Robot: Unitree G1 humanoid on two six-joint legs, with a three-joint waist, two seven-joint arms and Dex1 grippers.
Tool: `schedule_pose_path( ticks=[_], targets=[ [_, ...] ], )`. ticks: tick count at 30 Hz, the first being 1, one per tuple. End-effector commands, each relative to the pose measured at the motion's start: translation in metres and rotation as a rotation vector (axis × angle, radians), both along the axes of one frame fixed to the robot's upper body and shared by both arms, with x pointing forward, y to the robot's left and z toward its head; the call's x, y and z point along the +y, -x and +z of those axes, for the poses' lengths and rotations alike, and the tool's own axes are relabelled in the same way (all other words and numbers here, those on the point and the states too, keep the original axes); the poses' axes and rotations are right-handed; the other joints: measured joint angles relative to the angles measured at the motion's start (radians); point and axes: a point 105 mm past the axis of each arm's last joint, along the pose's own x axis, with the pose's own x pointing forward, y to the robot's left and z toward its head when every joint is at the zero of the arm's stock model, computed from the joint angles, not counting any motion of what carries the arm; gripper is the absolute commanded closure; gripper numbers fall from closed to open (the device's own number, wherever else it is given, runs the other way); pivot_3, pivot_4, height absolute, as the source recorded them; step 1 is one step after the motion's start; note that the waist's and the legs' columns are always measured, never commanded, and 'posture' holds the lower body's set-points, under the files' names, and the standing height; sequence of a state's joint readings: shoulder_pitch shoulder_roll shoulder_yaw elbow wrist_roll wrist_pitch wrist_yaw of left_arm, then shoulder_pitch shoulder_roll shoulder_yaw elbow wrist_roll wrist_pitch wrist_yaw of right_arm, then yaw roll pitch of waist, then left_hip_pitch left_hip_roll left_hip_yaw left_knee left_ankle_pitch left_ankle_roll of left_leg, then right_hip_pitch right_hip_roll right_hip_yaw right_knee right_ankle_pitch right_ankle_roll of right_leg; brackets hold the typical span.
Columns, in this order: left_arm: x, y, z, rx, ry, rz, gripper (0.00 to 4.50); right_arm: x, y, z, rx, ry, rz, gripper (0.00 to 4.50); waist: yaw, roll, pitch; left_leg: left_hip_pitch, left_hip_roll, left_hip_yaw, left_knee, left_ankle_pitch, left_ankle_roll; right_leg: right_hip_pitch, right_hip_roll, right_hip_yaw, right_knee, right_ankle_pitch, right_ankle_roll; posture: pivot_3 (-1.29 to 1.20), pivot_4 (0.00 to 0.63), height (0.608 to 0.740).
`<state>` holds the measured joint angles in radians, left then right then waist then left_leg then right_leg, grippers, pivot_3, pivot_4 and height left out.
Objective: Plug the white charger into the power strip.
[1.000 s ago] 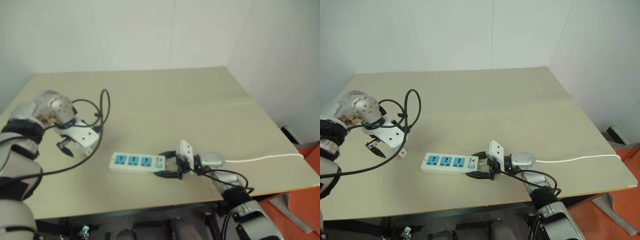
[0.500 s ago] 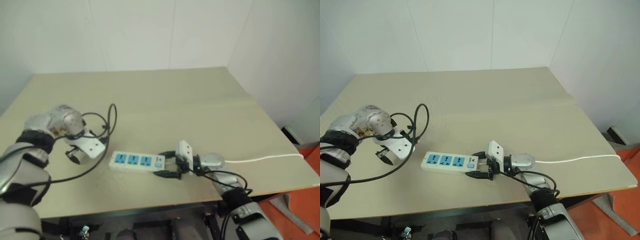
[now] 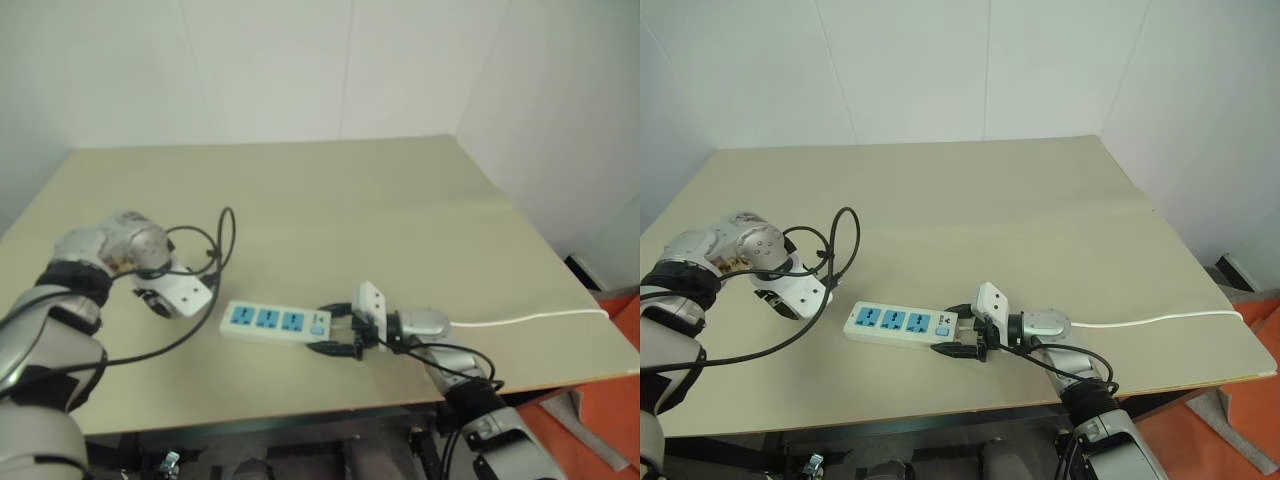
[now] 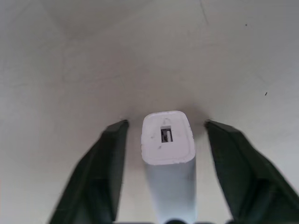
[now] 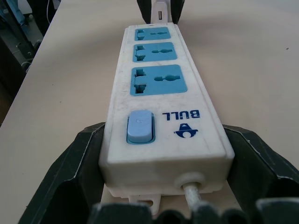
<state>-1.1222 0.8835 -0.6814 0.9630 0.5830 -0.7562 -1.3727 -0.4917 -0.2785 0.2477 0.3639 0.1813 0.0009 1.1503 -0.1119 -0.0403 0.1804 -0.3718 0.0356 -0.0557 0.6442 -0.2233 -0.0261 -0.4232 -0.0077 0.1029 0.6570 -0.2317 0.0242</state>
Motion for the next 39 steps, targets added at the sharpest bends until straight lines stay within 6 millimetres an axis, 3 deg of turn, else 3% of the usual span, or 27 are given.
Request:
schedule_pose_path(
  ticks=[1,3,8,13,15,18,20,30,34,39],
  targets=[
    [0.004,0.004,-0.008,0.020,0.005,0.012,3.09,0.001,0.002,-0.006,0.028,0.011,-0.006,1.06,0.000,0.000,0.000,0.000,0.000,0.000,0.000,0.000,0.000,0.000,0.000,0.000,0.000,0.000,0.000,0.00,0.150,0.740],
    [0.005,0.004,-0.008,0.021,0.006,0.011,3.48,0.001,0.001,-0.006,0.029,0.012,-0.006,1.06,0.000,0.000,0.000,0.000,0.000,0.000,0.000,0.000,0.000,0.000,0.000,0.000,0.000,0.000,0.000,0.00,0.150,0.740],
    [-0.011,0.001,0.001,0.006,0.115,0.009,3.48,0.001,0.003,-0.007,0.030,0.015,-0.004,1.06,0.000,0.000,0.000,0.000,0.000,0.000,0.000,0.000,0.000,0.000,0.000,0.000,0.000,0.000,0.000,0.00,0.150,0.740],
    [-0.063,-0.006,0.048,0.006,0.465,0.024,3.48,0.000,0.005,-0.009,0.033,0.025,0.007,1.06,0.015,0.000,0.000,-0.001,0.000,0.000,0.001,0.000,0.000,0.000,0.000,0.000,0.000,0.000,0.000,0.00,0.150,0.740],
    [-0.092,-0.007,0.071,0.010,0.695,0.025,3.48,0.000,0.005,-0.010,0.032,0.028,0.009,1.06,0.012,0.000,0.000,-0.002,0.000,0.000,0.001,0.000,0.000,-0.001,0.000,0.000,-0.001,0.000,0.000,0.00,0.150,0.740],
    [-0.128,0.002,0.100,0.104,1.028,0.020,3.48,0.001,0.006,-0.011,0.032,0.029,0.010,1.06,0.011,0.000,0.000,-0.003,0.000,-0.001,0.001,0.000,0.000,-0.001,0.000,-0.001,-0.001,0.000,0.000,0.00,0.150,0.740],
    [-0.141,0.012,0.109,0.191,1.196,0.010,3.48,0.002,0.007,-0.011,0.032,0.021,0.010,1.06,0.010,0.000,0.000,-0.003,0.000,0.000,0.001,0.000,0.000,-0.001,-0.001,0.000,0.000,0.000,0.001,0.00,0.150,0.740],
    [-0.158,0.052,0.087,0.449,1.560,0.057,3.48,-0.001,0.003,-0.009,0.025,0.013,-0.003,1.06,0.005,0.000,0.000,0.000,0.000,-0.001,0.002,0.000,0.000,0.000,0.000,0.000,0.001,0.000,0.000,0.00,0.150,0.740],
    [-0.153,0.064,0.063,0.458,1.558,0.113,3.48,-0.001,0.003,-0.010,0.025,0.015,-0.004,1.06,0.006,0.001,0.000,0.001,0.000,0.000,0.001,0.000,0.000,0.000,0.000,0.000,0.001,0.000,0.000,0.00,0.150,0.740],
    [-0.138,0.060,0.028,0.432,1.510,0.257,3.48,0.000,0.002,-0.009,0.027,0.014,-0.005,1.06,0.013,0.000,0.000,0.001,0.000,0.000,0.001,0.000,0.000,0.001,0.000,0.000,0.000,0.000,0.000,0.00,0.150,0.740]
  ],
)
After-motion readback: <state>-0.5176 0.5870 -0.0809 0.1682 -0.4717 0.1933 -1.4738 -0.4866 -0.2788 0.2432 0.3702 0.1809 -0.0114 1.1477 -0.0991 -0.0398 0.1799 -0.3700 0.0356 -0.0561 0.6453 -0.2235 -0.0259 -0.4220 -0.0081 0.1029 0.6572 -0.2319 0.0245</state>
